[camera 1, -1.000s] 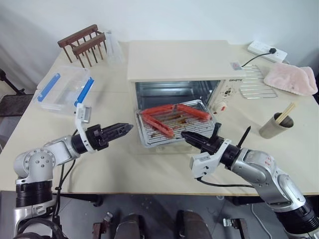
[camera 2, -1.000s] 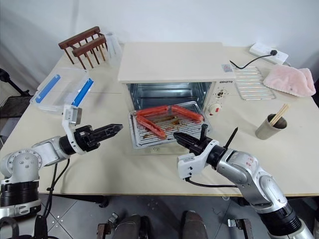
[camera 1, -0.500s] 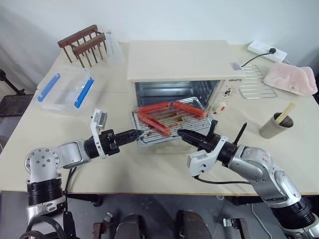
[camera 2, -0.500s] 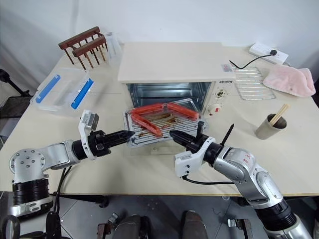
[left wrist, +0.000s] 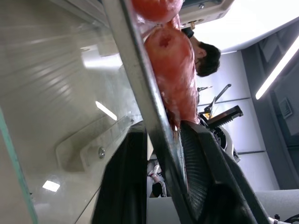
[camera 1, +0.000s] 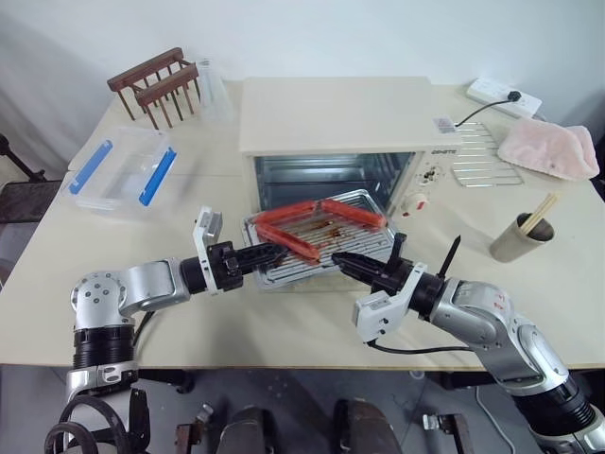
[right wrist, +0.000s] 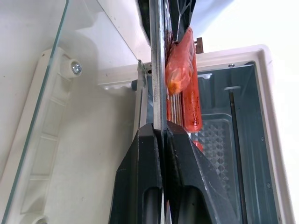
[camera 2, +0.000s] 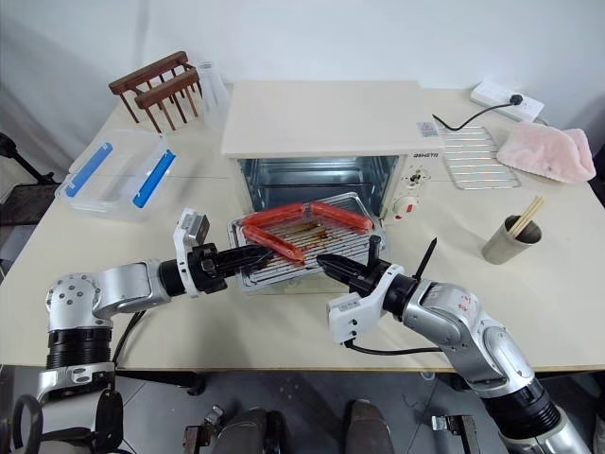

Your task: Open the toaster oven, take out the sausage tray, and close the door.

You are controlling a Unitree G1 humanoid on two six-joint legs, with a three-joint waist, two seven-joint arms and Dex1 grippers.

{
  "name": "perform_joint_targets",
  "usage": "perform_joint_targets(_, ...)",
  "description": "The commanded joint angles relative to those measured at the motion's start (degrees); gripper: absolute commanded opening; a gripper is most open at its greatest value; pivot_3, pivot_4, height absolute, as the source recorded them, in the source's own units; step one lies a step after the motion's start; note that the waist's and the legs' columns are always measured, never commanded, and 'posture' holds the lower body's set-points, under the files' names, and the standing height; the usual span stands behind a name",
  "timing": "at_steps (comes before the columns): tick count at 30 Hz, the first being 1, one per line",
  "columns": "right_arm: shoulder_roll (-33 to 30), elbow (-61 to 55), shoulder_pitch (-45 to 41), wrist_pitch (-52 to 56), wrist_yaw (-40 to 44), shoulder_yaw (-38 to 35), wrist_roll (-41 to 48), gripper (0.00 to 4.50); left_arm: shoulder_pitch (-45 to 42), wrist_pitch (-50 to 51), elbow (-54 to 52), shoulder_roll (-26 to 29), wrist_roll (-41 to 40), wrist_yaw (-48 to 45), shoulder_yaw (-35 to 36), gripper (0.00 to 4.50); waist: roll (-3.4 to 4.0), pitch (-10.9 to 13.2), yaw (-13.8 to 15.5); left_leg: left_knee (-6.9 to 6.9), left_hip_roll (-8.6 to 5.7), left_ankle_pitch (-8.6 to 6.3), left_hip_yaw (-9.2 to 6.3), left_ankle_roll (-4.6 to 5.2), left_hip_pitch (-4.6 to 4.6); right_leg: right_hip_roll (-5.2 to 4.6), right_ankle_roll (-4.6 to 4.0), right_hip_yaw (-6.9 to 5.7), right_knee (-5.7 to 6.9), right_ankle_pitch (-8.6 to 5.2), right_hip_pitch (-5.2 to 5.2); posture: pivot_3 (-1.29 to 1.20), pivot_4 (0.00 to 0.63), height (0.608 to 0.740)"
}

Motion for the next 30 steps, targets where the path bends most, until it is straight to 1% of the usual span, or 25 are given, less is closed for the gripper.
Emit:
perform_joint_targets(1, 0.5, -1.47, -0.92, -0.23, -0.5, -1.59, 2.36, 0.0, 0.29, -2.6, 0.01, 0.5, -5.66, 2.91, -1.64, 0.02, 0.0, 0.0, 0.01, 0.0, 0.0, 0.0, 0.0, 0.0, 0.0, 0.0, 0.0, 0.0, -0.01, 0.0, 0.0, 0.0, 0.15, 0.74)
perform_joint_targets(4, 0.54, -1.77, -0.34, 0.68, 0.39, -1.91, 3.89, 0.0, 0.66, -3.86, -0.34, 1.49, -10.25, 4.05, -3.78, 0.02, 0.0, 0.0, 0.0, 0.0, -0.01, 0.0, 0.0, 0.0, 0.01, 0.0, 0.0, 0.02, -0.01, 0.0, 0.02, 0.0, 0.15, 0.74)
perform_joint_targets(6, 0.83, -1.92, -0.06, 1.71, 1.02, -2.44, 5.9, 0.0, 0.82, -4.64, -0.25, 2.08, -11.96, 5.03, -4.76, 0.02, 0.0, 0.0, 0.0, 0.0, -0.01, 0.0, 0.0, 0.0, 0.01, 0.0, 0.0, 0.02, -0.01, 0.0, 0.02, 0.0, 0.15, 0.74)
perform_joint_targets(10, 0.88, -2.52, -0.02, 3.44, 2.28, -3.09, 8.85, 1.14, 1.12, -3.85, 0.72, 1.9, -12.19, 4.04, -4.11, 0.0, 0.0, 0.0, 0.01, 0.0, -0.02, 0.01, 0.0, 0.01, 0.02, 0.0, 0.0, 0.01, -0.01, 0.0, 0.03, 0.0, 0.15, 0.74)
perform_joint_targets(15, 0.21, -3.12, -0.14, 3.49, 2.9, -4.17, 11.02, 2.8, 1.82, -3.13, 1.85, 1.6, -12.19, 4.01, -2.8, 0.0, 0.0, 0.0, 0.02, 0.0, -0.02, 0.01, 0.01, 0.01, 0.02, 0.01, 0.0, 0.01, -0.02, 0.0, 0.04, 0.0, 0.15, 0.74)
perform_joint_targets(18, -0.39, -4.32, 1.9, 3.89, 4.35, -6.24, 17.02, 3.83, 3.06, -3.37, 1.65, 0.28, -12.19, 5.04, -0.87, 0.0, 0.0, 0.0, 0.05, 0.0, -0.03, 0.01, 0.01, 0.01, 0.02, 0.01, 0.0, 0.01, -0.03, 0.0, 0.04, 0.0, 0.15, 0.74)
perform_joint_targets(19, -1.88, -4.3, 3.42, 2.64, 5.83, -7.53, 20.1, 4.13, 4.29, -3.33, 0.99, 0.32, -12.19, 5.1, 0.27, 0.0, 0.0, 0.0, 0.06, 0.0, -0.03, 0.01, 0.0, 0.01, 0.02, 0.01, 0.0, 0.01, -0.02, 0.0, 0.04, 0.0, 0.15, 0.74)
perform_joint_targets(20, -2.98, -4.23, 4.43, 1.7, 6.91, -8.41, 22.08, 4.13, 5.14, -3.25, 0.48, 0.34, -12.19, 5.18, 1.11, 0.0, 0.0, 0.0, 0.06, -0.01, -0.03, 0.01, 0.0, 0.01, 0.02, 0.01, 0.0, 0.01, -0.03, 0.0, 0.04, 0.0, 0.15, 0.74)
perform_joint_targets(21, -4.05, -3.53, 5.45, 0.44, 8.96, -10.25, 27.68, 4.13, 6.95, -2.54, -0.24, 1.22, -12.19, 3.7, 2.52, 0.0, 0.0, 0.0, 0.06, -0.01, -0.03, 0.01, 0.0, 0.01, 0.02, 0.01, 0.0, 0.01, -0.04, 0.0, 0.05, 0.0, 0.15, 0.74)
perform_joint_targets(22, -4.81, -3.0, 6.38, 1.58, 10.96, -11.69, 32.66, 4.13, 8.46, -2.05, -0.59, 1.7, -12.19, 2.64, 4.0, 0.0, 0.0, 0.0, 0.0, -0.02, -0.04, 0.01, 0.0, 0.01, 0.03, 0.01, 0.0, 0.02, -0.04, 0.0, 0.05, 0.0, 0.15, 0.74)
perform_joint_targets(23, -5.4, -2.1, 7.12, 2.28, 11.83, -13.21, 35.55, 4.13, 9.99, -1.63, -1.04, 2.41, -12.19, 1.49, 5.14, 0.0, 0.0, 0.0, -0.18, -0.03, -0.04, 0.01, 0.0, 0.01, 0.03, 0.01, 0.0, 0.02, -0.04, 0.0, 0.05, 0.0, 0.15, 0.74)
perform_joint_targets(27, -7.87, 4.04, 10.16, 1.55, 15.76, -17.55, 41.32, 4.13, 16.25, -1.43, -3.6, 4.43, -12.19, -2.06, 9.03, 0.0, -0.01, 0.0, -0.06, -0.04, 0.0, 0.02, 0.06, 0.02, 0.21, 0.05, -0.03, 0.1, -0.06, -0.02, 0.16, 0.0, 0.15, 0.74)
perform_joint_targets(30, -8.87, 8.87, 12.02, 0.74, 18.8, -18.89, 43.77, 4.13, 21.13, -2.12, -5.31, 5.22, -12.19, -4.31, 11.63, 0.0, -0.01, 0.01, 0.02, -0.16, -0.01, 0.0, 0.07, 0.03, 0.66, 0.04, -0.05, 0.11, -0.29, -0.03, 0.71, 0.0, 0.15, 0.74)
